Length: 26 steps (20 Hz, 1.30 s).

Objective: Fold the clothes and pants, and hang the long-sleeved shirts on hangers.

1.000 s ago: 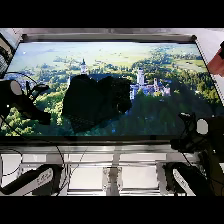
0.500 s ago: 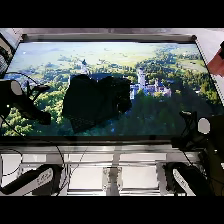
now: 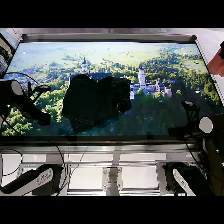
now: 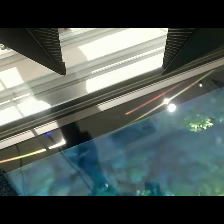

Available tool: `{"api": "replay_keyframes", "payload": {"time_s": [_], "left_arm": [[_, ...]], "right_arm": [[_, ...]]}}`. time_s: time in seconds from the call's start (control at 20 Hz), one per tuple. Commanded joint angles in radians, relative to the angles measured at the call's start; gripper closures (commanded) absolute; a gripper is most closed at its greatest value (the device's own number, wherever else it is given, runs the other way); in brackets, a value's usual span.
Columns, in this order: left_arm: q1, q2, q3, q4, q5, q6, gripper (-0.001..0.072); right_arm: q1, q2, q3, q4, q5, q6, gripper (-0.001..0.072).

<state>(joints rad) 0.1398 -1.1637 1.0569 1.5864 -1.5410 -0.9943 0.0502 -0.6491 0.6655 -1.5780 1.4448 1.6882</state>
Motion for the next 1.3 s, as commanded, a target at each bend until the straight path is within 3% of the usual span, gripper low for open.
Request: {"api": "replay_keyframes", "payload": {"time_s": [0.0,0.1,0.25,0.4,0.5,0.7,0.75,0.85,0.9,1.25], "left_arm": [[-0.002,-0.010,0.000,-0.122,0.017,-0.103,0.0017],[-0.003,-0.031,0.000,-0.314,0.026,-0.117,0.0017],[-0.003,-0.080,0.000,-0.510,0.057,-0.118,0.0017],[-0.003,-0.134,0.000,-0.525,0.060,-0.117,0.0019],[-0.003,-0.163,0.000,-0.526,0.065,-0.119,0.0019],[-0.003,-0.178,0.000,-0.615,0.065,-0.114,0.0032],[-0.003,-0.179,0.000,-0.667,0.065,-0.093,0.0073],[-0.003,-0.179,0.000,-0.788,0.065,-0.031,0.0373],[-0.003,-0.179,0.000,-0.836,0.066,-0.008,0.0426],[-0.007,-0.179,0.000,-0.877,0.050,-0.047,0.0426]], "right_arm": [[0.000,0.000,0.002,0.175,-0.313,0.006,0.0699],[0.000,-0.005,0.002,0.359,-0.462,-0.010,0.0699],[0.000,-0.052,0.002,0.526,-0.470,-0.121,0.0699],[0.000,-0.140,0.002,0.541,-0.392,-0.121,0.0699],[0.000,-0.190,0.002,0.589,-0.412,-0.174,0.0699],[0.000,-0.246,0.025,0.790,-0.468,-0.433,0.0700],[0.000,-0.265,0.054,0.795,-0.464,-0.461,0.0700],[0.000,-0.316,0.127,0.785,-0.445,-0.478,0.0699],[0.000,-0.349,0.172,0.784,-0.423,-0.479,0.0699],[0.000,-0.444,0.355,0.682,-0.258,-0.478,0.0699]]}}
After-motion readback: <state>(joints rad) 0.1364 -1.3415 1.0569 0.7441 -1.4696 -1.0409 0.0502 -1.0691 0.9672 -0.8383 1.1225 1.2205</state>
